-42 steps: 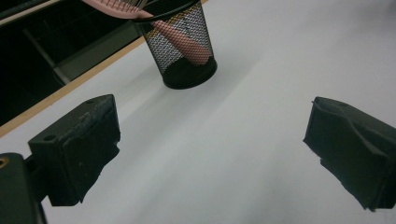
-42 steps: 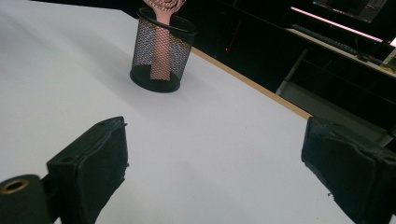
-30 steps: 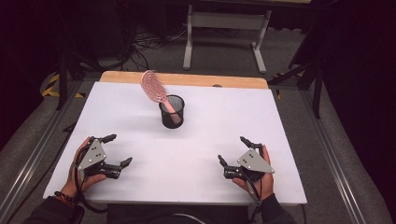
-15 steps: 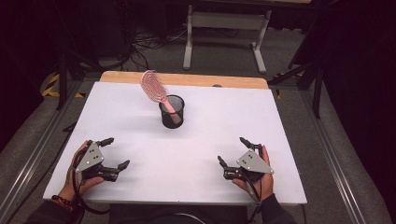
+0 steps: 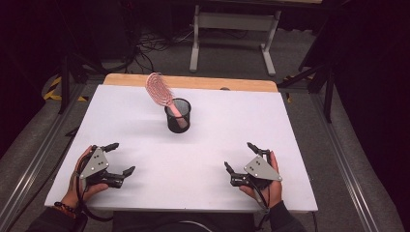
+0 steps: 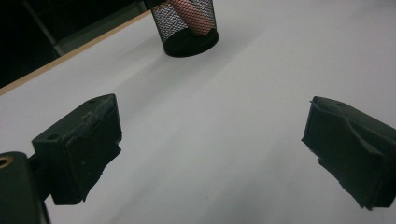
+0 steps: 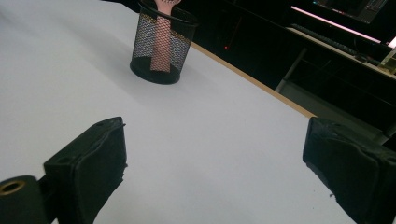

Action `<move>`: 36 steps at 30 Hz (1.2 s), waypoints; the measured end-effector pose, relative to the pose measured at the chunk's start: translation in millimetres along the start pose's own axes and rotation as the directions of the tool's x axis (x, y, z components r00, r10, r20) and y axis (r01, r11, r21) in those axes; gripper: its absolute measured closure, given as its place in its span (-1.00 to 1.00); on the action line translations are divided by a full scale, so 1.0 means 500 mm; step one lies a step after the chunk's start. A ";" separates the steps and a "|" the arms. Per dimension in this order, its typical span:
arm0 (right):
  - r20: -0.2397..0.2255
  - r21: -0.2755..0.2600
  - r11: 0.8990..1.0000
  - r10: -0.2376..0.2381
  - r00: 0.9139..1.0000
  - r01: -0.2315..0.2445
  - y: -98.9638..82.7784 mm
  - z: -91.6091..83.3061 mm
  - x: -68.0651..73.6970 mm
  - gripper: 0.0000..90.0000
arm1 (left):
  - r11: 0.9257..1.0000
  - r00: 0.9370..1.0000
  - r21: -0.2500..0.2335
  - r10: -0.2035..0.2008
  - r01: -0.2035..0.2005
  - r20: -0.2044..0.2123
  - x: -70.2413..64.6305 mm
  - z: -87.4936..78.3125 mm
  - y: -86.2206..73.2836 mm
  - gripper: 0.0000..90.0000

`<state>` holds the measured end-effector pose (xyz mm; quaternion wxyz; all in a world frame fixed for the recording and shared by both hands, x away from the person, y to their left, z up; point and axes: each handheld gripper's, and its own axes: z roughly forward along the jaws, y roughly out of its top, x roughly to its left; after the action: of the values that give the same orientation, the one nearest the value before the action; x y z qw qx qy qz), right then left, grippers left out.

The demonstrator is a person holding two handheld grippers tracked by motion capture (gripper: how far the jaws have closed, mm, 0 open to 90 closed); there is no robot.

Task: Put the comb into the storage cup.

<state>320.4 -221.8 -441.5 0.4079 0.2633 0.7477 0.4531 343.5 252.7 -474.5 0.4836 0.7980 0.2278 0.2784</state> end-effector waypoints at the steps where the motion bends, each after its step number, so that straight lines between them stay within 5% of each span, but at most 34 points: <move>1: 0.001 0.001 1.000 0.000 1.000 0.000 0.000 0.000 0.000 -0.85 | 1.000 1.000 -0.002 0.004 -0.004 -0.001 0.001 0.000 0.001 -0.89; 36: 0.003 -0.006 1.000 0.002 1.000 -0.002 0.003 0.000 -0.001 -0.86 | 1.000 1.000 0.007 -0.002 0.002 0.017 0.001 0.009 0.003 -0.90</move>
<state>320.7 -221.6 -439.9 0.4090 0.2637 0.7456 0.4553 347.0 249.3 -475.0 0.4832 0.8017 0.2253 0.2702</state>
